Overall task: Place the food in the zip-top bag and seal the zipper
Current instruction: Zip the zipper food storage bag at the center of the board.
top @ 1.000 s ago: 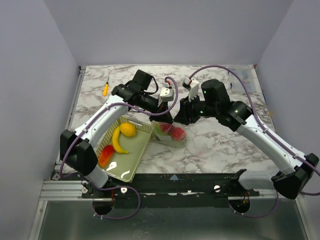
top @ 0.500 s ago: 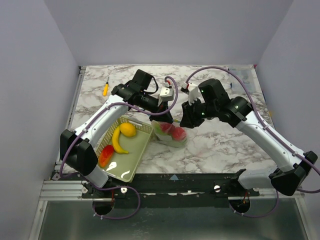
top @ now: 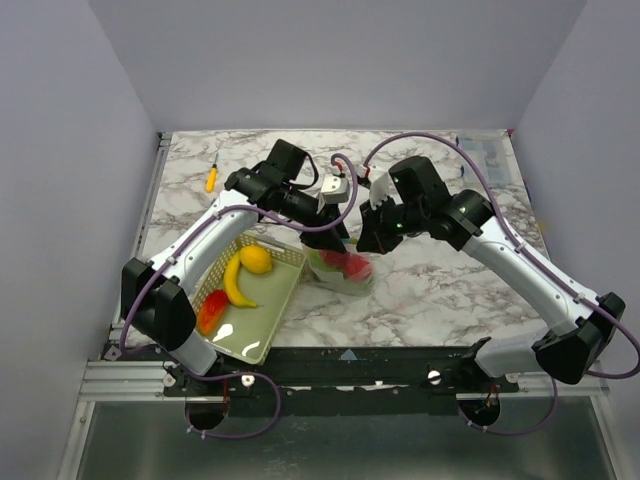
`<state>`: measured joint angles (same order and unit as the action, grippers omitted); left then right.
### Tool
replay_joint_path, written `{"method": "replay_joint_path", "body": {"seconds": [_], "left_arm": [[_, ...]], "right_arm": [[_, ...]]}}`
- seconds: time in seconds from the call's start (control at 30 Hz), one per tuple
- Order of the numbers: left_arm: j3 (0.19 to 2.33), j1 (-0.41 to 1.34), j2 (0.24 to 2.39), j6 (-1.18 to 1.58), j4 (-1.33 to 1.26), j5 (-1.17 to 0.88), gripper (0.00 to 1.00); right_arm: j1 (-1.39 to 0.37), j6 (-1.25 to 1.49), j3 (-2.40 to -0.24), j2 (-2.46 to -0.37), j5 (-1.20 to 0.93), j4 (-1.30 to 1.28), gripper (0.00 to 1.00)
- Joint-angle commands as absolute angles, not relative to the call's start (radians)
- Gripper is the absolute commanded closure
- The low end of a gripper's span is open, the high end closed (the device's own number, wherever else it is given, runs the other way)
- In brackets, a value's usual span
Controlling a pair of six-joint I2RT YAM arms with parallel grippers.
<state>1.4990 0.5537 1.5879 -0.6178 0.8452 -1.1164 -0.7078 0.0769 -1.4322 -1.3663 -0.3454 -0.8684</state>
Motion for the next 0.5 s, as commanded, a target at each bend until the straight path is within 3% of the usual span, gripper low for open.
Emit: {"method": "replay_joint_path", "body": {"seconds": [0.0,0.17,0.47], "left_arm": [[1.522,0.569,1.568,-0.611,0.801,-1.187,0.58],[1.525,0.585,1.579,-0.565,0.764,-1.2,0.62],[1.531,0.605,1.598,-0.507,0.722,-1.162,0.83]], "right_arm": [[-0.716,0.073,-1.399,-1.317,-0.346,-0.821,0.99],[-0.716,0.077,-1.394,-1.314,-0.352,-0.812,0.99],[-0.717,0.089,-1.388,-1.304,-0.337,-0.798,0.99]]}}
